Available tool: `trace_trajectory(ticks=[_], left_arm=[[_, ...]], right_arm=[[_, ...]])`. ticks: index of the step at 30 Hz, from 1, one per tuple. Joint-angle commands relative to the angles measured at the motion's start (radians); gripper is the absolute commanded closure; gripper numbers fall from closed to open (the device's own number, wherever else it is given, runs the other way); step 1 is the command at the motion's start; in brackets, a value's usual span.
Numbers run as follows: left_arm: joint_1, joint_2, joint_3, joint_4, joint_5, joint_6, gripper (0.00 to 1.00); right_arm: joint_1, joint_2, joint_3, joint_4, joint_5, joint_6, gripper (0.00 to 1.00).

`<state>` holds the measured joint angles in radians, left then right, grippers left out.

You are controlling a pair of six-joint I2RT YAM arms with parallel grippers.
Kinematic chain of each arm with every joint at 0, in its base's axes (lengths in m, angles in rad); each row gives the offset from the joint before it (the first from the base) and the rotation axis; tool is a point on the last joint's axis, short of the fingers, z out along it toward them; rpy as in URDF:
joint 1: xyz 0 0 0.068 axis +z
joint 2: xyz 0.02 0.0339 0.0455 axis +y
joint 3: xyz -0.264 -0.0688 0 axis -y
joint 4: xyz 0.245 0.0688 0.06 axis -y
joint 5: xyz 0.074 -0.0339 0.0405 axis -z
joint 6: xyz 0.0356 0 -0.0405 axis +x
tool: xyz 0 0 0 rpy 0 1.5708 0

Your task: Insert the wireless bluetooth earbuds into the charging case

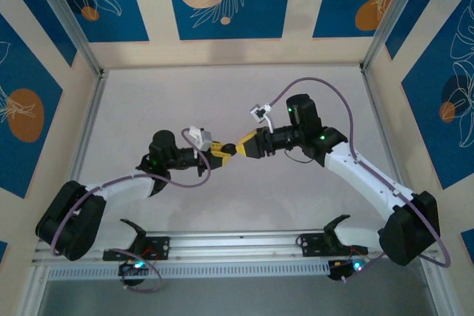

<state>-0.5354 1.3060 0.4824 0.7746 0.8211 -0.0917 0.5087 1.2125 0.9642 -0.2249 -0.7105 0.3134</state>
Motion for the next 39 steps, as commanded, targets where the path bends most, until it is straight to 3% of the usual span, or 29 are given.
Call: trace_trajectory(ticks=[1, 6, 16, 28, 39], left_arm=[[-0.01, 0.028, 0.072, -0.101, -0.074, -0.049, 0.85], [-0.006, 0.101, 0.163, -0.301, -0.226, -0.183, 0.82], [0.016, 0.316, 0.285, -0.415, -0.274, -0.512, 0.82], [0.052, 0.48, 0.556, -0.826, -0.359, -0.55, 0.8], [0.051, 0.592, 0.712, -0.986, -0.355, -0.562, 0.77]], right_arm=[[-0.048, -0.027, -0.028, 0.004, 0.082, 0.072, 0.54], [-0.107, -0.045, -0.031, -0.067, 0.195, 0.138, 0.54], [-0.141, -0.101, -0.14, -0.005, 0.227, 0.208, 0.54], [-0.178, -0.146, -0.201, 0.029, 0.232, 0.201, 0.55], [-0.222, -0.211, -0.241, 0.01, 0.236, 0.189, 0.55]])
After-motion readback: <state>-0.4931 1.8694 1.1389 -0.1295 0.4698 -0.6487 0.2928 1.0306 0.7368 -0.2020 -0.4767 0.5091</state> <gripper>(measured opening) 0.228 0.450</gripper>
